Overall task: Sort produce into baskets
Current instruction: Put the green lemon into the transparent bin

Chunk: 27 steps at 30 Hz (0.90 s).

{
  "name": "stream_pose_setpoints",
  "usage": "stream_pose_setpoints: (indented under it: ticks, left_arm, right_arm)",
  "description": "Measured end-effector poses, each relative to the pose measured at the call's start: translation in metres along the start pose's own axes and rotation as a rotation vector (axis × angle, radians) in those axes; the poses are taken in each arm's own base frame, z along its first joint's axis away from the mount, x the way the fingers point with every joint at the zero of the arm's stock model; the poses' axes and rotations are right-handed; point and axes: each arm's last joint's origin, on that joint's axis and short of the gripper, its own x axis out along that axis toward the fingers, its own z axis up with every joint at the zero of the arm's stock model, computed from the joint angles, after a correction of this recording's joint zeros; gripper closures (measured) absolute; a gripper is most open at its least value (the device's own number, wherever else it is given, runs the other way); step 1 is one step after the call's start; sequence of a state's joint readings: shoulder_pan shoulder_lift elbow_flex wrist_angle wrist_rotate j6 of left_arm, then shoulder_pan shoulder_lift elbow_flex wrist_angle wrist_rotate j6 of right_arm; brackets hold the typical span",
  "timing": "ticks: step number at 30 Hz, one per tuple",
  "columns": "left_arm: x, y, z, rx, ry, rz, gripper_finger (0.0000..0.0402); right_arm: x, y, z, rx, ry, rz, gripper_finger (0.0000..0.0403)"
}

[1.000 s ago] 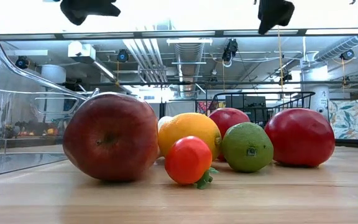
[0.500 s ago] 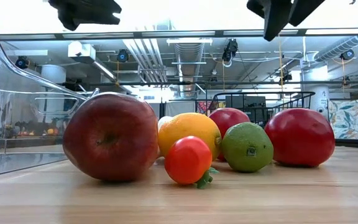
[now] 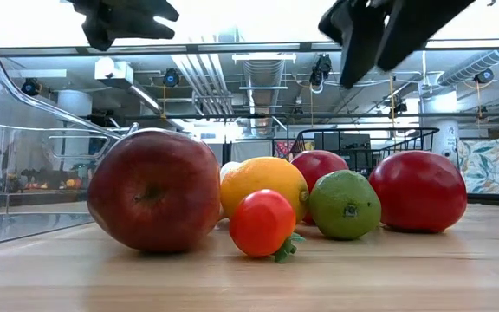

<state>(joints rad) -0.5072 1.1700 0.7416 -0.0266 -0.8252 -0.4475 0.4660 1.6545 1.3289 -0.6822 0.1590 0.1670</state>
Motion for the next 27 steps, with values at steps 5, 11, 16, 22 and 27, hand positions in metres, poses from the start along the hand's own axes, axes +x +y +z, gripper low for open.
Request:
stream_pose_setpoints:
  ticks: [5, 11, 16, 22, 27]
  left_arm:
    - [-0.002, -0.004, 0.009, -0.007, 0.014, -0.081, 0.0244]
    - [-0.004, -0.016, 0.015, -0.031, 0.007, -0.114, 0.0244]
    - [0.002, -0.024, 0.015, -0.003, 0.013, -0.104, 0.0244]
    - [0.005, -0.03, 0.02, 0.08, 0.007, -0.104, 0.0244]
    - [0.001, -0.034, 0.033, 0.064, -0.023, -0.122, 0.0244]
  right_arm:
    - [0.018, 0.003, -0.001, 0.05, 0.051, -0.004, 0.0179]
    - [0.015, 0.008, 0.003, 0.026, 0.029, 0.005, 0.0119]
    - [0.015, 0.015, 0.004, -0.039, 0.012, 0.013, 0.0083]
    - [0.035, 0.018, 0.005, -0.035, 0.004, -0.002, 0.0081]
    - [0.045, 0.024, 0.008, 0.005, 0.009, 0.004, 0.0093]
